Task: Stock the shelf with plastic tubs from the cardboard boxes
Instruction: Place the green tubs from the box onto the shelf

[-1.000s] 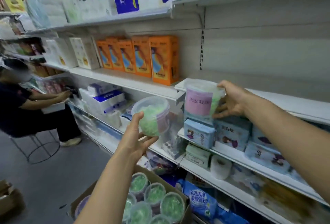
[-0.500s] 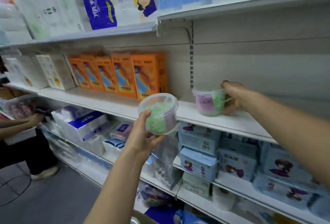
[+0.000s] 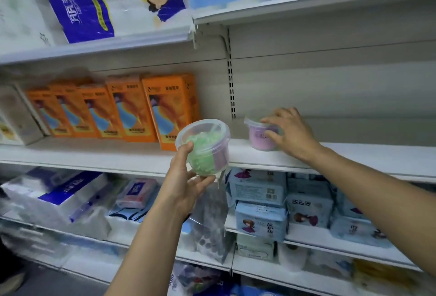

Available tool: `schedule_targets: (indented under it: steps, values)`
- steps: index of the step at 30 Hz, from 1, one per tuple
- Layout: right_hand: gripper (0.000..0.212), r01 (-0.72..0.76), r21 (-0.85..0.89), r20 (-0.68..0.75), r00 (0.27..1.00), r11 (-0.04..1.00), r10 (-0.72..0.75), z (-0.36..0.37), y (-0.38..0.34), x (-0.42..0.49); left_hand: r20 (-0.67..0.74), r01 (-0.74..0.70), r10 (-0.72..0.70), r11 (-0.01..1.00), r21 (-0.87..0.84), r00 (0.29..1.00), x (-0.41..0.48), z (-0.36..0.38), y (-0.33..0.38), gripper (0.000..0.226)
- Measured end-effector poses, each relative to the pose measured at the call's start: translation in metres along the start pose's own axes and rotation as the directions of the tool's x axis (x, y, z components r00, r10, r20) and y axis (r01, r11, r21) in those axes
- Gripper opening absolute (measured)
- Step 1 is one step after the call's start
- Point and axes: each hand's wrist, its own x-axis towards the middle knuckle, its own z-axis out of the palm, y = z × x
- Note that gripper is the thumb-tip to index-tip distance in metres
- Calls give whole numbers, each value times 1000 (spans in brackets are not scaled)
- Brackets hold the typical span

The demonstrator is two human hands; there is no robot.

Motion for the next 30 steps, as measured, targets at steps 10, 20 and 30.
schedule_targets:
  steps: [10,20,30]
  values:
    - [40,-147,64,112,984,987,139,29,14,72,-13,14,-14,1000,3,1000,34,-7,12,39]
    - [31,-174,-56,162,970,983,181,43,14,112,-3,14,-14,999,-34,1000,56,-3,21,18]
    - [47,-213,-68,159,962,975,221,31,-4,97,4,22,-22,1000,-14,1000,47,-9,25,20]
